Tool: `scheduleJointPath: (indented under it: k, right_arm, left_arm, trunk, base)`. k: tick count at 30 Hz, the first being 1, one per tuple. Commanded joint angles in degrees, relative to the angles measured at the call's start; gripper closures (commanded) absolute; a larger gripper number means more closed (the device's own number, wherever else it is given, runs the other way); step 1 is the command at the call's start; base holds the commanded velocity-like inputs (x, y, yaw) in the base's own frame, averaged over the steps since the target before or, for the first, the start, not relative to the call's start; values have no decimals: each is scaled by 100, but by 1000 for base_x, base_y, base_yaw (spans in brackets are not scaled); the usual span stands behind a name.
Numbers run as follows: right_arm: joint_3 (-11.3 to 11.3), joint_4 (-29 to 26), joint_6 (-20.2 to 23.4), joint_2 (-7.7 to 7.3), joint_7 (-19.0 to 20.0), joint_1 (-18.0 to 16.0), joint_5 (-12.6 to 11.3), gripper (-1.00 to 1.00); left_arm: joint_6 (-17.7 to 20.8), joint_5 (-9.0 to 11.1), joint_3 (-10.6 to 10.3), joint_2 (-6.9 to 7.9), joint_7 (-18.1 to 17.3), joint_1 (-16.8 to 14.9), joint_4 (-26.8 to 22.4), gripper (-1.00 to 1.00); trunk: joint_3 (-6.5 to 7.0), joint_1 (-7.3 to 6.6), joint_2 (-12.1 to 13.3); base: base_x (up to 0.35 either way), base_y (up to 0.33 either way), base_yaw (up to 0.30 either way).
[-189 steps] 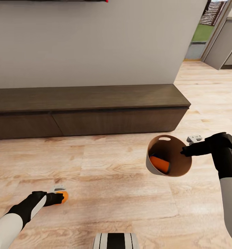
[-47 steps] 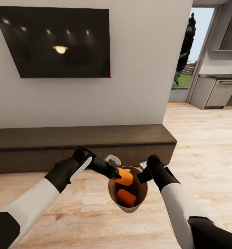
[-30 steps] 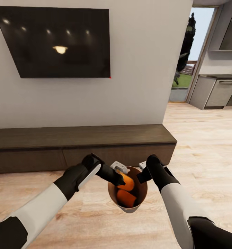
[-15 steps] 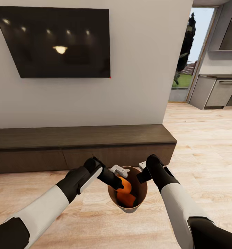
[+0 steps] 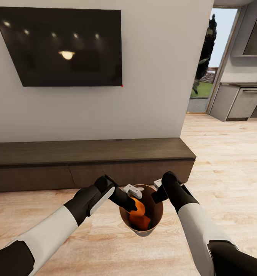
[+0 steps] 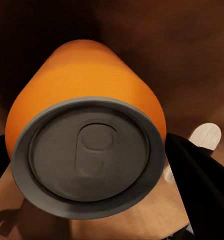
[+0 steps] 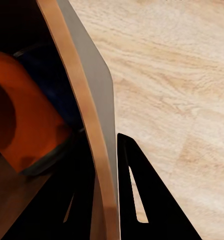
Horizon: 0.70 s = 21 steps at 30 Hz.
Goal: Put the three can of soda from the living room inside the tash can in the kitchen.
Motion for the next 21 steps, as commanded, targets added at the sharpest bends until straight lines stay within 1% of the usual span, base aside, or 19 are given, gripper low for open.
scheduleJointPath:
  k: [1, 10, 21]
  right_arm:
    - [-5, -1, 33, 1, 34, -3, -110, 100]
    - [11, -1, 33, 31, 36, -3, -110, 100]
    - [26, -1, 33, 52, 31, -4, -110, 100]
  left_arm:
    - [0, 3, -8, 0, -3, 0, 2, 100]
    - [0, -4, -41, -9, 83, 0, 145, 100]
    - [0, -6, -43, -70, 197, 0, 170, 100]
  trunk:
    - [1, 0, 0]
    - [1, 0, 0]
    - [1, 0, 0]
  base:
    - [0, 0, 0]
    - [0, 0, 0]
    - [0, 0, 0]
